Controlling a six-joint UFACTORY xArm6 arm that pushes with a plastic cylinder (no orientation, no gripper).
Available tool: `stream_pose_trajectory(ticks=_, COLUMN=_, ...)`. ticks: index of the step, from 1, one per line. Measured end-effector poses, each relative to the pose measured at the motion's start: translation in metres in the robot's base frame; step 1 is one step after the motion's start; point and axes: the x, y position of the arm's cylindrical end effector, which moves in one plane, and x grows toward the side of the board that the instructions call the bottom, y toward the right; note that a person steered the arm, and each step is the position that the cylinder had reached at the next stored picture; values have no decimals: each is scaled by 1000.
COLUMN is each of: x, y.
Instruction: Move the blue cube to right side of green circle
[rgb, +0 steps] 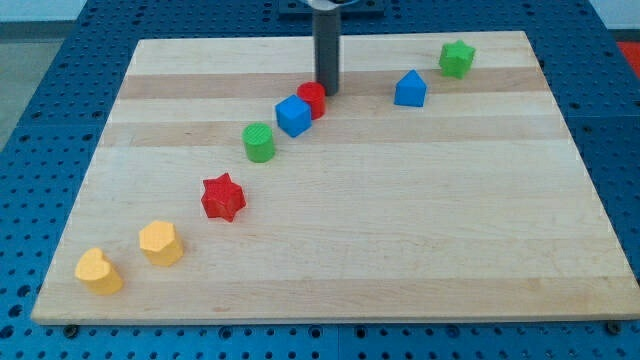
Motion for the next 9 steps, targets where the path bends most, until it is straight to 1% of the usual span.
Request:
stream_pose_trajectory(ticks=1, x=0, y=-30)
stream_pose_trajectory(ticks=3, x=-1, y=-70)
stream_pose_trajectory(ticks=4, x=6, y=-108)
stream_pose_trajectory(ticks=5, x=6, y=-112)
stream_pose_trajectory(ticks=7, x=7, y=-34)
stream_pose_trajectory(ticks=8, x=19, y=-31)
stream_pose_trajectory(ticks=9, x=19, y=-25)
